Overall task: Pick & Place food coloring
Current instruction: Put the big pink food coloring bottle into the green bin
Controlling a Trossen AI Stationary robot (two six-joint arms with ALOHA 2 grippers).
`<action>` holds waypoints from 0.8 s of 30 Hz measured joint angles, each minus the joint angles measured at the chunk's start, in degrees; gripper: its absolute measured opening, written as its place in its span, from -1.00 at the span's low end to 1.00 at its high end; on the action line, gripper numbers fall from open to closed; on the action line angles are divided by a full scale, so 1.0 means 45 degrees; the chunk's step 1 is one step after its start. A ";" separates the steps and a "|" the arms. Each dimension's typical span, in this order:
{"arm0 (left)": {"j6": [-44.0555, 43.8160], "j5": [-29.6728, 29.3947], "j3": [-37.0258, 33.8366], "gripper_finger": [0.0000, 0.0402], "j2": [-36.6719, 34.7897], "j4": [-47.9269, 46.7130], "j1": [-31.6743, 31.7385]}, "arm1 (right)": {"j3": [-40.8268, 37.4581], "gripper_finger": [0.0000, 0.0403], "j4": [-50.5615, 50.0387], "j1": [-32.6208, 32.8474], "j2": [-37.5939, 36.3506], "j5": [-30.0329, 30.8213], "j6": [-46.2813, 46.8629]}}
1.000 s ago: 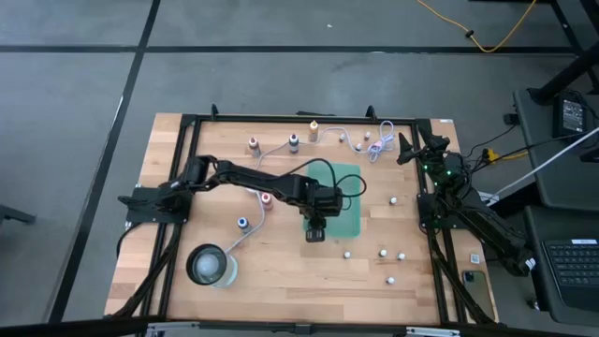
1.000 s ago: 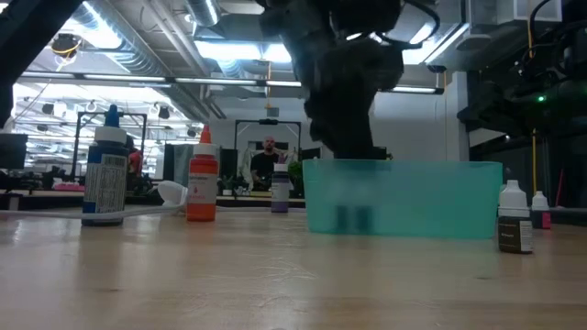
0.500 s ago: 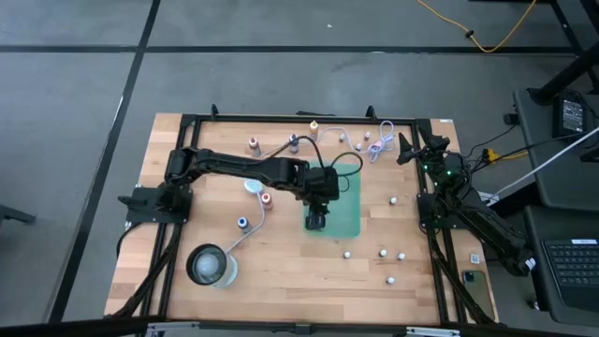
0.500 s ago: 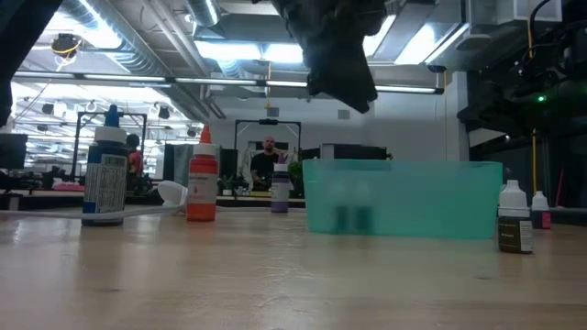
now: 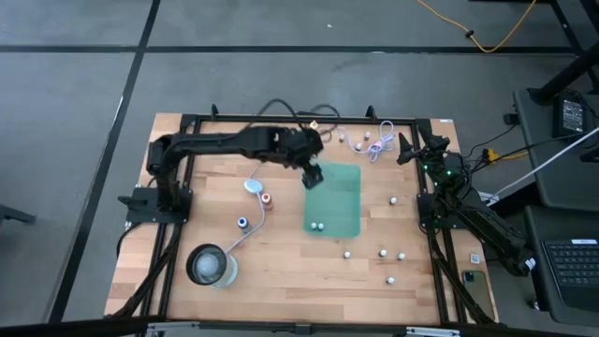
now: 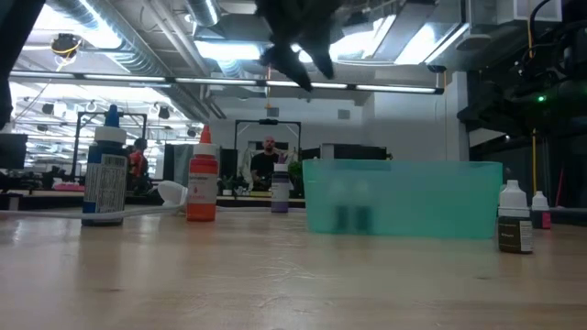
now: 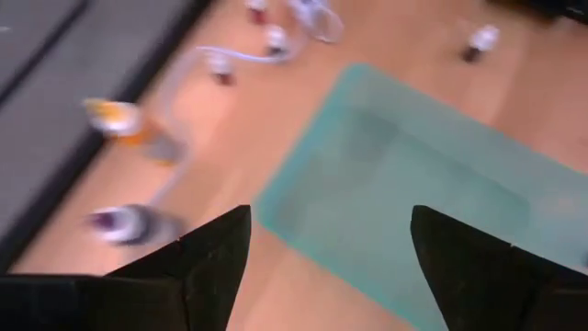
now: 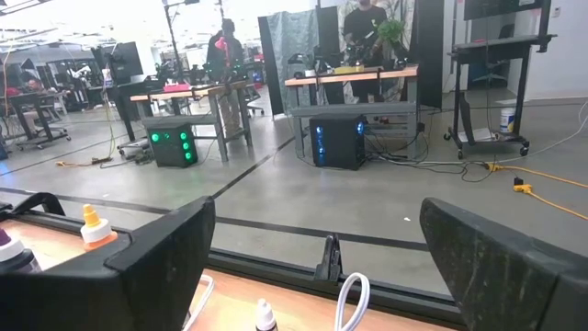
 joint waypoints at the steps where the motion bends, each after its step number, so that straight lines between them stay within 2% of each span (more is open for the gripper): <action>1: -0.0009 -0.0187 0.0000 0.45 -0.0195 -0.0102 0.0139 | 0.0000 0.91 0.0000 0.0005 -0.0002 0.0002 -0.0003; 8: 0.0011 -0.1010 0.0000 0.38 -0.1370 -0.1460 0.1283 | 0.0004 0.91 0.0000 0.0001 0.0001 0.0004 -0.0004; 17: 0.0284 -0.1051 -0.0020 0.31 -0.1779 -0.3816 0.3389 | 0.0000 0.91 0.0000 0.0004 0.0001 0.0001 -0.0001; 24: -0.0111 -0.0830 -0.2316 0.31 -0.2580 -0.3132 0.4791 | 0.0000 0.91 0.0000 0.0005 -0.0001 0.0000 -0.0001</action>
